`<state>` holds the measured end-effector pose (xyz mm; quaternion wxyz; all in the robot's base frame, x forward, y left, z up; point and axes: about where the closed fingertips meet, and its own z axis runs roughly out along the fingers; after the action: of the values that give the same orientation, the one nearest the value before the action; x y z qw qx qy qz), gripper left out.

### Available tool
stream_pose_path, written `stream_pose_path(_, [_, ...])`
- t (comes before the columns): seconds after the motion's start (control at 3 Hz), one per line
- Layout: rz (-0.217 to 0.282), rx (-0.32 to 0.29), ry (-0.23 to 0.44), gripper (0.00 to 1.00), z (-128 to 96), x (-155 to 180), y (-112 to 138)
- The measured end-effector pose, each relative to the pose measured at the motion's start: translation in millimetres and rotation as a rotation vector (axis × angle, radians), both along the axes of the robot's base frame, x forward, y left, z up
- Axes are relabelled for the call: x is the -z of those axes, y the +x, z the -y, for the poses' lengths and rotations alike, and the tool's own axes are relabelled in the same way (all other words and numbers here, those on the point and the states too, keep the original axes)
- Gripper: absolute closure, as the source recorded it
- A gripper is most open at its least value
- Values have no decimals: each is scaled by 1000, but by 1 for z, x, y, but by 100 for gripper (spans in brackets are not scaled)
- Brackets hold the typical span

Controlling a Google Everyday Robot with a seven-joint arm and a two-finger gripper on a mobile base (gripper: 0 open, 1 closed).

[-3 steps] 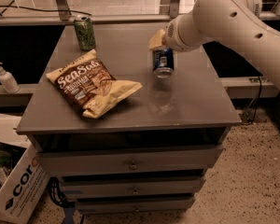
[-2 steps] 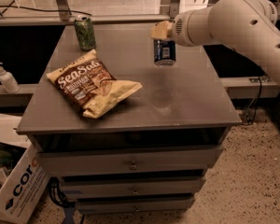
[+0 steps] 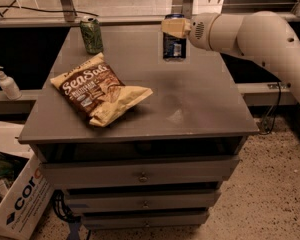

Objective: Place pepsi can upright

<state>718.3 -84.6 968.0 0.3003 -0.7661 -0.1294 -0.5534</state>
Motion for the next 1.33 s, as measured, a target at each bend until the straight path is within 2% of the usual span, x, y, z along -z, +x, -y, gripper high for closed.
stream_pose_path(0.33, [60, -50, -38, 100, -18, -5, -4])
stream_pose_path(0.67, [59, -48, -40, 100, -16, -4, -3])
stream_pose_path(1.0, [91, -91, -62, 100, -18, -1, -4])
stream_pose_path(1.33, [143, -191, -46, 100, -15, 3, -5])
